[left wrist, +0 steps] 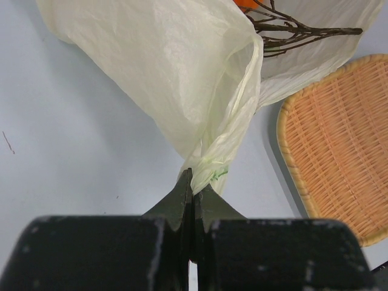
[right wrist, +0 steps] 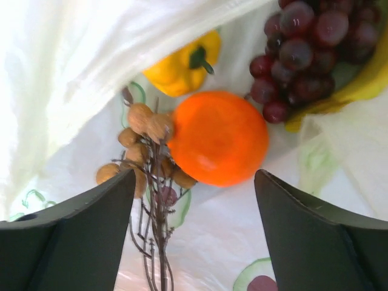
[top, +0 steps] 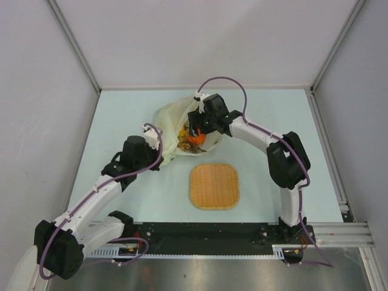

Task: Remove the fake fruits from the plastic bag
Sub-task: Take out the fake fruit from the plastic bag.

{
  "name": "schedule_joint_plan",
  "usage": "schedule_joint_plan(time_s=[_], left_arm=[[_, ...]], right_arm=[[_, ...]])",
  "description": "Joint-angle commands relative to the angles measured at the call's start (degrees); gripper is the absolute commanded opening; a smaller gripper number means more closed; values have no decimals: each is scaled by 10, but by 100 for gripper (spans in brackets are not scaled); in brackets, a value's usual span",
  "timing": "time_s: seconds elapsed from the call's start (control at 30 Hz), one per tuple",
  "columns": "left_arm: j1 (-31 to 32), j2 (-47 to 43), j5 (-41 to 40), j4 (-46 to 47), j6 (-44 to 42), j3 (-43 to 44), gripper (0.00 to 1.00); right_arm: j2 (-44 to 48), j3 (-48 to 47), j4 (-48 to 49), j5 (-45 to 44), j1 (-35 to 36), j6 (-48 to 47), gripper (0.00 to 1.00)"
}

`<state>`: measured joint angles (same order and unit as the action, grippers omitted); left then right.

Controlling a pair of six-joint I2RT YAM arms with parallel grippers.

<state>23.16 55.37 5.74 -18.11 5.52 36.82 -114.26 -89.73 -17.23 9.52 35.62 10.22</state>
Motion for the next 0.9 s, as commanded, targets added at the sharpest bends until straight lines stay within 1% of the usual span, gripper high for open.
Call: schedule_joint_plan(time_s=[0.0,0.07,0.1,0.13,0.17,0.23,0.3,0.33,0.43,0.47,0.53,0.57,0.63,0.7,0.77,0.87], left_arm=[[-5,-5,-2,4,2,21,0],[-5,-11,1,-1,5,19,1],[-5,-11,2,-2,7,19,0],[-5,-12,4,-2,9,18,0],[-5,-14,5,-3,12,17,0],[-6,-14,7,-3,13,17,0],[-7,-13,5,-6,13,19,0],[-7,-13,5,-8,13,19,0],[-8,-15,3,-13,13,24,0],[-9,-15,1,-16,13,24,0],[-8,-20,-2,-19,12,23,0],[-9,-21,-4,-24,12,24,0],[-9,-27,-3,-29,11,24,1],[-9,-32,-1,-32,11,20,0],[-9,-36,-4,-32,14,18,0],[-10,-40,-4,-29,20,18,0]], right_arm=[[15,-36,10,-53,19,16,77],[7,-37,10,-91,26,1,71],[-4,-40,8,-94,27,2,66],[-12,-43,4,-94,25,8,66],[-19,-52,1,-91,24,23,65],[-43,-62,-5,-86,25,29,68],[-57,-75,-5,-110,30,24,73],[-68,-81,-3,-120,32,23,73],[-90,-102,1,-133,34,14,71],[-92,-108,0,-150,36,7,68],[-90,-130,4,-193,41,-7,66],[-88,-138,3,-199,43,-12,66],[-81,-162,-1,-208,46,-26,73],[-69,-169,2,-196,53,-34,76],[-64,-171,7,-187,59,-32,76],[-75,-171,11,-191,70,-38,71]])
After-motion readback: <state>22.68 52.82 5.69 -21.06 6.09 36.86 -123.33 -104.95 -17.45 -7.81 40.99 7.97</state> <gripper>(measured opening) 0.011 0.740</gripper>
